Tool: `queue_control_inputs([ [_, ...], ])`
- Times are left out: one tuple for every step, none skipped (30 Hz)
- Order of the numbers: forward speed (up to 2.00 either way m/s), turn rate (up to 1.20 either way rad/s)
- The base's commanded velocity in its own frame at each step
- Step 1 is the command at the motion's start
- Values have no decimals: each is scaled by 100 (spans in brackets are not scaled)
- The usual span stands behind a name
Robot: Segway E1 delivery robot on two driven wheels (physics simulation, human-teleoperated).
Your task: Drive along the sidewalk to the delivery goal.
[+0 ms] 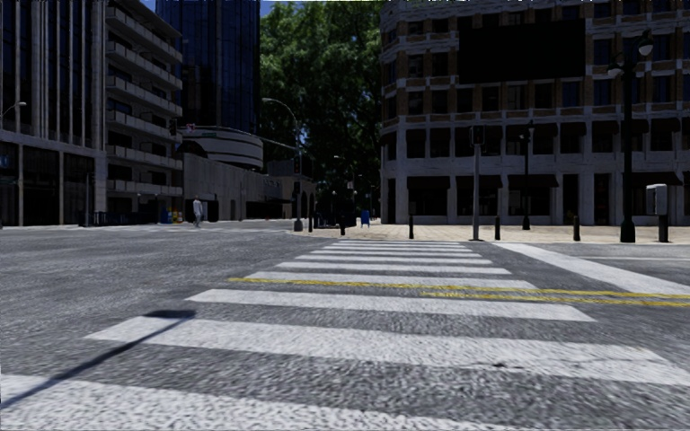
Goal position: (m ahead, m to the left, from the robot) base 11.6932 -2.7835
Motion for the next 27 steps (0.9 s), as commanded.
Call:
queue_control_inputs([
  [181,0],
  [181,0],
  [181,0],
  [181,0],
  [181,0],
  [181,0],
  [181,0],
  [181,0],
  [181,0],
  [181,0],
  [181,0],
  [180,0],
  [180,0],
  [180,0],
  [180,0],
  [180,0],
  [180,0],
  [180,0],
  [180,0],
  [180,-14],
  [180,-14],
  [180,-37],
  [179,-47],
  [179,-48],
  [179,-48],
  [179,-49],
  [179,-49],
])
